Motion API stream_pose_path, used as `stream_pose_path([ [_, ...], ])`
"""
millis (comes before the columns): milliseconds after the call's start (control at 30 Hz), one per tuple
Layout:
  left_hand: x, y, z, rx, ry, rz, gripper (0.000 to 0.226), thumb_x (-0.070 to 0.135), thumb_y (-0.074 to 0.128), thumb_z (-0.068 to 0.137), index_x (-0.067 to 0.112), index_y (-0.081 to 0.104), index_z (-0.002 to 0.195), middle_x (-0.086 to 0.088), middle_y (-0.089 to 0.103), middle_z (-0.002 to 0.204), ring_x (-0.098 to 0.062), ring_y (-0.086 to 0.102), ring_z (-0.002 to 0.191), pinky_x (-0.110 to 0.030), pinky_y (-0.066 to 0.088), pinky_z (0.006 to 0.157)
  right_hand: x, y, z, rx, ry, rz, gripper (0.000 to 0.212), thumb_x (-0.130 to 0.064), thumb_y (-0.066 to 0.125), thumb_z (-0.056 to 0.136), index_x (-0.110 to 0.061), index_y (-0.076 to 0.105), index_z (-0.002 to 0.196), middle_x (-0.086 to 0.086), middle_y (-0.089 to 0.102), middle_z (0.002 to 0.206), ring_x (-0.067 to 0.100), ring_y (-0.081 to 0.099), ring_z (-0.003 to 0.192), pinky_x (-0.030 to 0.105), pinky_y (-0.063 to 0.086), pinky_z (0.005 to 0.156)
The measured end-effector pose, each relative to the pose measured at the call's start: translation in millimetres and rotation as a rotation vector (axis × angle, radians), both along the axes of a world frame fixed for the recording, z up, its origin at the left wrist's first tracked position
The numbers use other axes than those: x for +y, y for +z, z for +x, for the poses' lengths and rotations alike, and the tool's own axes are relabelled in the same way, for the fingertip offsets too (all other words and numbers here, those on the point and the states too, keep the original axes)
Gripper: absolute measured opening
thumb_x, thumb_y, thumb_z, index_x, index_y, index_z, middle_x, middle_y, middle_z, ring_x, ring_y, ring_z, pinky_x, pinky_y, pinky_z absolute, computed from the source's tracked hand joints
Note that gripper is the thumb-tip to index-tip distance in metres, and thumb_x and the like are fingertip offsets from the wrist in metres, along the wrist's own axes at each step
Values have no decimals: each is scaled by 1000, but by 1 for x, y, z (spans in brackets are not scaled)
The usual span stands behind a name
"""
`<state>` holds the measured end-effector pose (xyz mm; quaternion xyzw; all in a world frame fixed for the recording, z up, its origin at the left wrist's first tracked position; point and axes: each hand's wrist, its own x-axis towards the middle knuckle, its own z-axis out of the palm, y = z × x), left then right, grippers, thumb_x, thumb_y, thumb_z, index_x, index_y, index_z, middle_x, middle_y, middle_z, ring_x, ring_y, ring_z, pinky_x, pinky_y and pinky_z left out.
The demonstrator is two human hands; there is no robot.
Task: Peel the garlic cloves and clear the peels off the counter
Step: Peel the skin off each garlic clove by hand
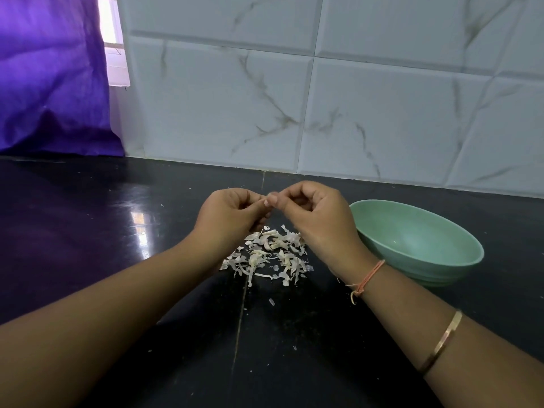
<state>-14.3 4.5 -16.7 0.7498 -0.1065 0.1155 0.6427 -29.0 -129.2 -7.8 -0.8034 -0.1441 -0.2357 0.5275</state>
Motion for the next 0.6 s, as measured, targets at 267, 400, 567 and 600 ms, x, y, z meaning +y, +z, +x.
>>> stream_pose_path([
  [267,0,4,-5,-180,29,167,13,16,65,85,18,67,72,-8,63,63,-18,53,59,-45,53,70,-1,3,2,106,21,145,18,-11,59,89,-7,68,74,5,62,61,11,55,55,29,52,59],
  [400,-1,5,-8,-223,13,197,18,13,63,86,23,64,71,1,60,60,-11,51,57,-31,48,61,-3,6,5,209,110,326,18,-6,56,91,-4,67,77,4,59,62,9,52,55,17,47,53],
  [567,-1,2,-6,-227,33,223,19,15,62,87,26,60,71,-3,61,65,-16,53,63,-35,50,66,-4,6,4,249,208,353,19,-3,54,91,-5,67,76,2,59,63,8,51,57,17,46,53],
  [600,0,1,-5,-229,32,232,21,15,62,87,27,60,70,-3,61,66,-17,53,64,-36,50,67,-4,6,4,251,220,345,20,-3,54,92,-5,66,76,2,59,64,8,51,57,17,47,53],
])
